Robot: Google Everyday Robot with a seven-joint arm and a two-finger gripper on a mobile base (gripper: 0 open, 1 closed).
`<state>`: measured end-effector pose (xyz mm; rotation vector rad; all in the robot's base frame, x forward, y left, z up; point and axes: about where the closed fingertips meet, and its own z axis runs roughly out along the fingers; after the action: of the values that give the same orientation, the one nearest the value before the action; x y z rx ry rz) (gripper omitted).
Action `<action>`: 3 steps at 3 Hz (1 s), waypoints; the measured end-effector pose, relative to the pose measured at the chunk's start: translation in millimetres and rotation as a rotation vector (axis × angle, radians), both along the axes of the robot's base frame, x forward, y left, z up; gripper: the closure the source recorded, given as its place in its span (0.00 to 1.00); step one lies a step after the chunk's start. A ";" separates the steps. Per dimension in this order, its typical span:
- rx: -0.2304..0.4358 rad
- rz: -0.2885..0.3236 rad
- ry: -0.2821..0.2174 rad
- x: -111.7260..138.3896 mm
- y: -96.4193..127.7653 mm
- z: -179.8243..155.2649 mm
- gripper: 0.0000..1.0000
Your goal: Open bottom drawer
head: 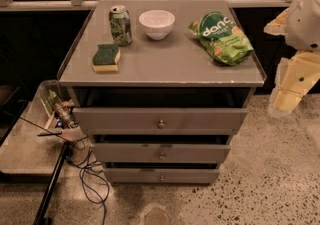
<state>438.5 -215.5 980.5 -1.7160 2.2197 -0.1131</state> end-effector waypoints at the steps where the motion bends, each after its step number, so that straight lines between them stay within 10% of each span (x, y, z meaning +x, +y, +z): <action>1: 0.000 0.000 0.000 0.0 0.0 0.0 0.00; 3: 0.070 0.013 0.006 -8.0 4.7 -26.7 0.00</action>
Offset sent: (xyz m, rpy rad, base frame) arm -0.0043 -0.0003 -0.0151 0.0269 0.0336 -0.0104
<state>430.4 -210.8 953.9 -1.6957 2.1893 -0.0268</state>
